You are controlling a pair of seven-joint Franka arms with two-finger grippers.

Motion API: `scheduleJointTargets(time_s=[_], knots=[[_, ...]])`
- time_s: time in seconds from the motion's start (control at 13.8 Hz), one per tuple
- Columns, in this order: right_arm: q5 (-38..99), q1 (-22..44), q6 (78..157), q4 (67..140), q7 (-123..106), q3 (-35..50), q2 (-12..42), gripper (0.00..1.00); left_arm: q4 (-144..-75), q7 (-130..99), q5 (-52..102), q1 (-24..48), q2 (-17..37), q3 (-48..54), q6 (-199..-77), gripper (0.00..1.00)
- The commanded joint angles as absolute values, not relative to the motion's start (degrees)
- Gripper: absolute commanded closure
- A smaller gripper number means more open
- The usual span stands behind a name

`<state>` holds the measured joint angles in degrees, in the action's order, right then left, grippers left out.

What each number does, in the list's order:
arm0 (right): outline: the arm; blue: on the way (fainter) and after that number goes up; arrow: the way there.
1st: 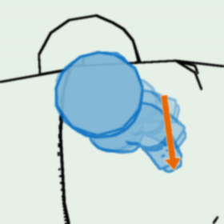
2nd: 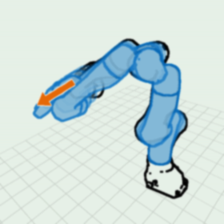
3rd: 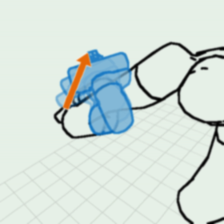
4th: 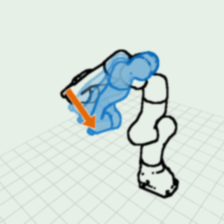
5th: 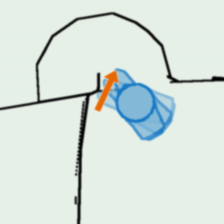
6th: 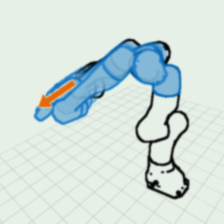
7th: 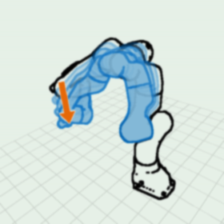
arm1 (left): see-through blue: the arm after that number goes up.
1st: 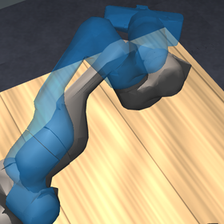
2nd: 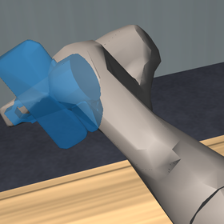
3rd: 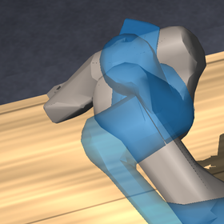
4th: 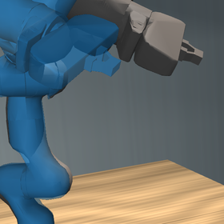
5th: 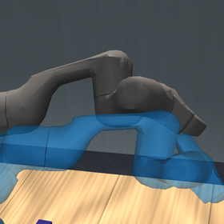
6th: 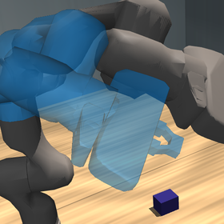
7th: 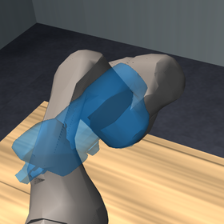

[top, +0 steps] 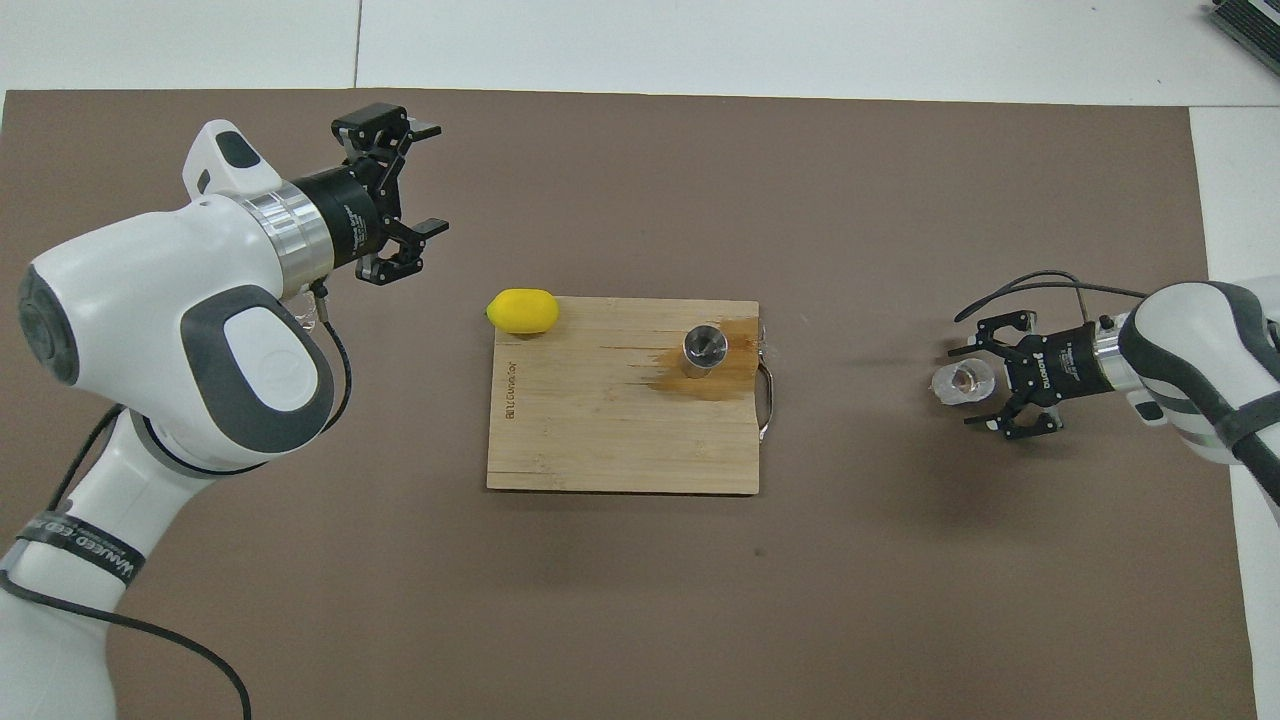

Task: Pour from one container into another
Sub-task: 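Withdraw the left gripper to rest while the right gripper grasps the glass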

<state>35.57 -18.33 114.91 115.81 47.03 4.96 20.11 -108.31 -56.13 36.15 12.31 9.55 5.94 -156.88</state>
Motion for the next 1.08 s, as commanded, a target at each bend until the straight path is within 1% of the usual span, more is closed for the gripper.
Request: scheduleJointTargets(time_s=[0.0, 0.22, 0.43, 0.65, 0.79, 1.01], knots=[[38.0, -19.2, 114.7, 116.9, 45.1, 5.3, 19.3, 0.30, -104.8, -55.8, 25.3, 8.7, 9.0, 5.8, -147.0, 0.00], [40.9, -19.3, 113.6, 116.9, 45.8, 5.2, 19.0, 1.00, -100.8, -50.2, 15.1, 6.1, 8.9, 5.8, -134.8, 0.00], [42.3, -19.4, 112.8, 116.6, 46.9, 5.2, 18.6, 1.00, -100.6, -37.3, 8.2, 6.0, 6.9, 5.0, -122.4, 0.00], [42.3, -17.9, 113.0, 116.5, 52.7, 5.3, 15.3, 1.00, -100.6, -20.6, 2.0, 4.6, 4.5, 4.6, -111.0, 0.00], [42.3, -15.5, 113.6, 116.5, 57.3, 5.2, 13.5, 1.00, -100.6, -10.4, 1.3, 1.7, 3.3, 4.6, -106.1, 0.00], [42.2, -10.6, 114.1, 115.6, 65.1, 5.1, 10.8, 1.00, -100.5, -4.3, -0.9, -1.0, 1.2, 4.8, -98.4, 0.00]])
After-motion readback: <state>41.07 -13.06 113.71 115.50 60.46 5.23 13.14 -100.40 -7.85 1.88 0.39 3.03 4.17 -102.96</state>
